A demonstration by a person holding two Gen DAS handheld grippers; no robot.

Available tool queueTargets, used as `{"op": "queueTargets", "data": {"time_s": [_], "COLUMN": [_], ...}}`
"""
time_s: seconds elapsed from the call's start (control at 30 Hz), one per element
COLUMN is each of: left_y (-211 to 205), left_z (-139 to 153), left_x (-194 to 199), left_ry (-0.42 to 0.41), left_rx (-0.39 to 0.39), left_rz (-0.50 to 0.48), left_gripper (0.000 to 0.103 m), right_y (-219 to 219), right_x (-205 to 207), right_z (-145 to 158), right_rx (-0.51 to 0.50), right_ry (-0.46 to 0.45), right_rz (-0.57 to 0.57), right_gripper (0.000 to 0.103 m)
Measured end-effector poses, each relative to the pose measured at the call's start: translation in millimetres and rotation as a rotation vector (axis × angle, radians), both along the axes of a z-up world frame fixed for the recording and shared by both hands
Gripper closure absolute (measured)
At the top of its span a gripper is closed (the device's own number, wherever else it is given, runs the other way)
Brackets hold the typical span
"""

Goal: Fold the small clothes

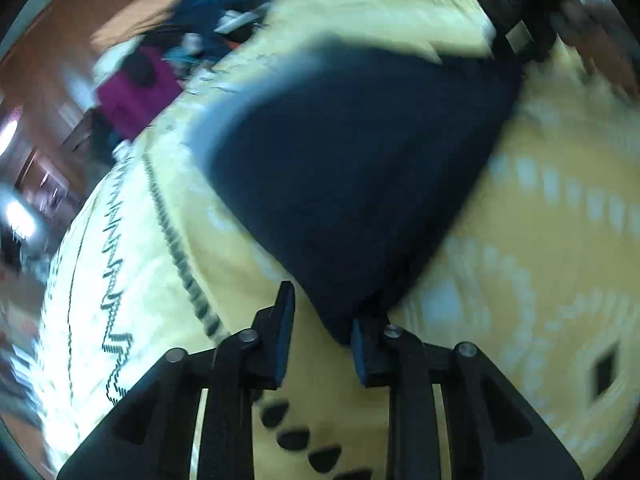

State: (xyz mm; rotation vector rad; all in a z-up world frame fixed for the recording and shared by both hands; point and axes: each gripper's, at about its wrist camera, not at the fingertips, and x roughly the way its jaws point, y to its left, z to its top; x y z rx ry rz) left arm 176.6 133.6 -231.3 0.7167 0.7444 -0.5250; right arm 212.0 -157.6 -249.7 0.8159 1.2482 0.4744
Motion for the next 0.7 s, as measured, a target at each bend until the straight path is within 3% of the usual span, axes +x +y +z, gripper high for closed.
{"op": "queueTargets", "data": {"time_s": [0.1, 0.23, 0.3, 0.37, 0.47, 0.53, 0.6, 0.63, 0.7], "left_y": [4, 31, 35, 30, 16, 15, 17, 19, 11], "left_z": [15, 73, 88, 76, 10, 19, 52, 71, 90], "left_x": [2, -17, -6, 14, 47, 49, 52, 61, 89], "left_ry": [0.035, 0.046, 0.02, 0.033, 0.194, 0.193, 0.162, 0.135, 0.1], "left_rx": [-0.061, -0.312, -0.383, -0.367, -0.258, -0.273, -0.351, -0.41, -0.434], "left_rz": [-0.001, 0.001, 0.025, 0.042, 0.05, 0.042, 0.025, 0.016, -0.011], "left_gripper": [0.078, 0.078, 0.078, 0.079, 0.077, 0.08, 0.083, 0.083, 0.083], "right_y": [-1, -4, -11, -11, -10, -13, -11, -11, -8], "right_x": [1, -1, -6, -8, -12, -14, -15, -15, -17], "right_z": [3, -2, -8, -8, -5, -4, -4, -5, -4], "right_rx": [-0.002, 0.02, 0.03, 0.038, 0.021, 0.002, 0.0, 0.003, 0.007], "right_ry": [-0.016, -0.023, -0.023, -0.028, -0.036, -0.051, -0.056, -0.057, -0.06], "right_rz": [-0.012, -0.009, -0.017, -0.024, -0.014, -0.004, -0.007, -0.01, -0.015], "right_gripper": [0.102, 0.103, 0.103, 0.103, 0.103, 0.103, 0.102, 0.102, 0.102]}}
